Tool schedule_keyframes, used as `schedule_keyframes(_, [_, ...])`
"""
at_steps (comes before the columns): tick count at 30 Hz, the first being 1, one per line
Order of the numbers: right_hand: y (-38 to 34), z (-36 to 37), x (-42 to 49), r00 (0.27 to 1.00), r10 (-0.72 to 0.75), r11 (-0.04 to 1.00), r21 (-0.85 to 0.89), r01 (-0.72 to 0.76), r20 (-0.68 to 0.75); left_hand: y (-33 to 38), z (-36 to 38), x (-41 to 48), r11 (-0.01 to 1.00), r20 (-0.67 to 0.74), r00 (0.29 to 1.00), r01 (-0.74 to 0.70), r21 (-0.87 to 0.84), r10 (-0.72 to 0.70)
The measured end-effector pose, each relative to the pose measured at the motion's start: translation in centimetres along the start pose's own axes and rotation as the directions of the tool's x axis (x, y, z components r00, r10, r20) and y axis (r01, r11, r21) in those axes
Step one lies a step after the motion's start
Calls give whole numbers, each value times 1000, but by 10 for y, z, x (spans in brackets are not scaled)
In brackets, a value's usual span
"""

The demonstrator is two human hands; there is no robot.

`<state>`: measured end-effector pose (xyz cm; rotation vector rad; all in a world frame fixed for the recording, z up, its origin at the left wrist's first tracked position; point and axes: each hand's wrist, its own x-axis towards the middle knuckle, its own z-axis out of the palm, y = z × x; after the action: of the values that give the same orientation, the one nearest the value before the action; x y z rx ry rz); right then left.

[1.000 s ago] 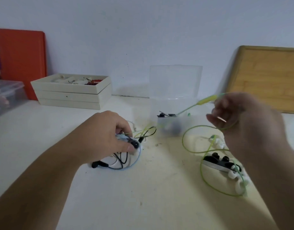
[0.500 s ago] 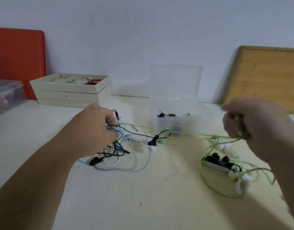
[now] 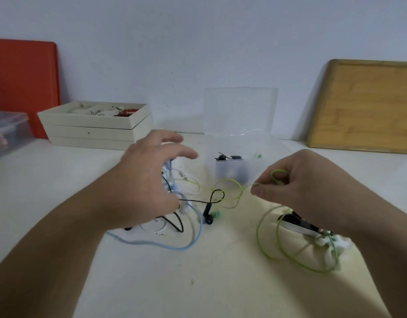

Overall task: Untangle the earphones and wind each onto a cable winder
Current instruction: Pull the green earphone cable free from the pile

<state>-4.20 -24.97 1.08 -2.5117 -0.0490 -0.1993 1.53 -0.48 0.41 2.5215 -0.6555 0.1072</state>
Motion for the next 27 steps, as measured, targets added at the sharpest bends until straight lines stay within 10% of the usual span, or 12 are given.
schedule_keyframes(5, [-7,-1,-1,999,-51,982,181,52,-12,20,27,3,972,-189,963,-214,-95,193])
schedule_keyframes(14, [-6,0,1,997,49,915,402,-25,-51,18,31,7,867,-178,982,-34,-497,-63])
schedule_keyframes(21, [-6,12,6,995,90,555,828,-86,43,21,30,7,806,-138,982,24,-592,-131])
schedule_keyframes(27, [-6,27,6,998,51,586,807,-69,48,21,31,6,808,-125,984,31,-588,-128])
